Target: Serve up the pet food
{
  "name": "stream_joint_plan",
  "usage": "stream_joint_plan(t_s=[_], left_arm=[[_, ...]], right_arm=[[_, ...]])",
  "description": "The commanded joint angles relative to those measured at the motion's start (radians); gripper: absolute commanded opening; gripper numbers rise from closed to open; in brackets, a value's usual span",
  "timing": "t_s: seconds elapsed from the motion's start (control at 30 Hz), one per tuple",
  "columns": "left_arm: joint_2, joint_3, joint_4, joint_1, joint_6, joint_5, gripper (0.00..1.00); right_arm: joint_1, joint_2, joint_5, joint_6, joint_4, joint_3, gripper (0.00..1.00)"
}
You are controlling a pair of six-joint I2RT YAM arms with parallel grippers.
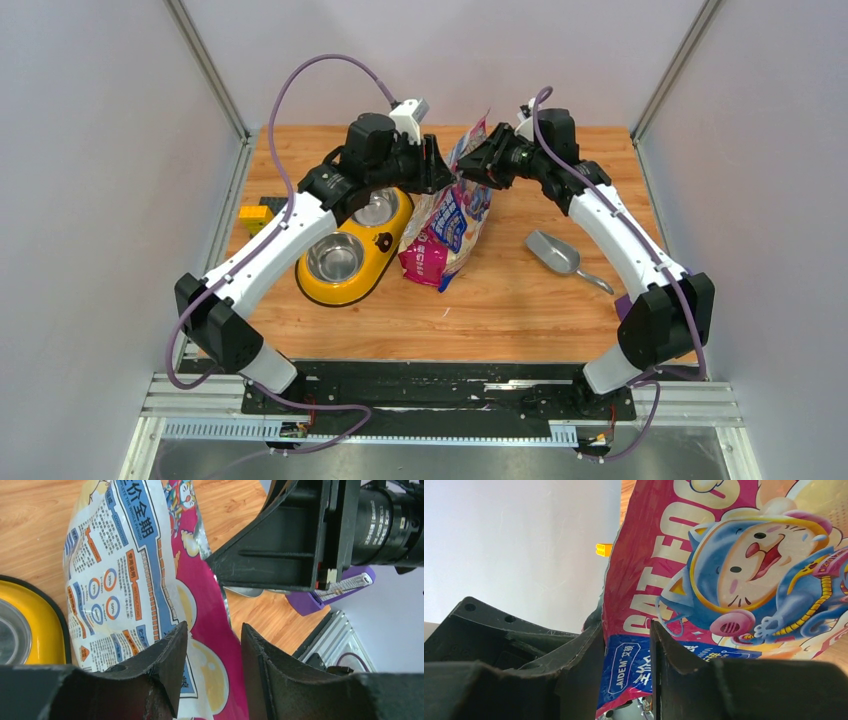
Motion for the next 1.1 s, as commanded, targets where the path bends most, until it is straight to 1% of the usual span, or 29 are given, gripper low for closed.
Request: stream_joint_plan(t_s=[0.0,0.13,0.23,0.37,0.47,0.53,0.63,0.73,0.9,1.0,1.07], left_arm=[[0.019,0.062,0.030,0.006,0.017,0.001,0.53],[0.031,0.069,0.049,0.006,0.026,-0.002,0.56],[0.037,0.076,0.051,0.006,0.033,-0.023,0.57],[0.047,0.093,0.043,0.008,0.040,-0.064,0.53],[0.049,0.104,0.046,0.008,0.037,-0.062,0.51],[0.046,0.109,0.052,0.008,0.036,-0.057,0.53],[0.039,0.111,0.057,0.009,0.038,-0.062,0.54],[0.042,0.111,0.055,0.012,0.040,-0.077,0.53],[0.067,0.108,0.052,0.017,0.012,-0.071,0.47],[0.080,0.110,0.050,0.017,-0.006,-0.072,0.43],[0.088,0.112,0.050,0.018,-0.010,-0.075,0.41]], right_arm=[[0.036,0.008,0.048,-0.016,0.018,0.013,0.38],[0.051,0.011,0.066,-0.030,0.014,0.016,0.45],[0.057,0.010,0.079,-0.039,0.009,0.018,0.49],[0.059,0.004,0.107,-0.048,-0.008,0.016,0.49],[0.059,0.003,0.120,-0.052,-0.020,0.014,0.48],[0.059,0.003,0.124,-0.053,-0.024,0.012,0.46],[0.059,0.003,0.124,-0.054,-0.026,0.014,0.39],[0.059,0.003,0.122,-0.057,-0.026,0.022,0.34],[0.059,0.006,0.106,-0.060,-0.024,0.030,0.29],[0.060,0.006,0.093,-0.058,-0.019,0.028,0.23],[0.058,0.004,0.088,-0.056,-0.018,0.023,0.20]])
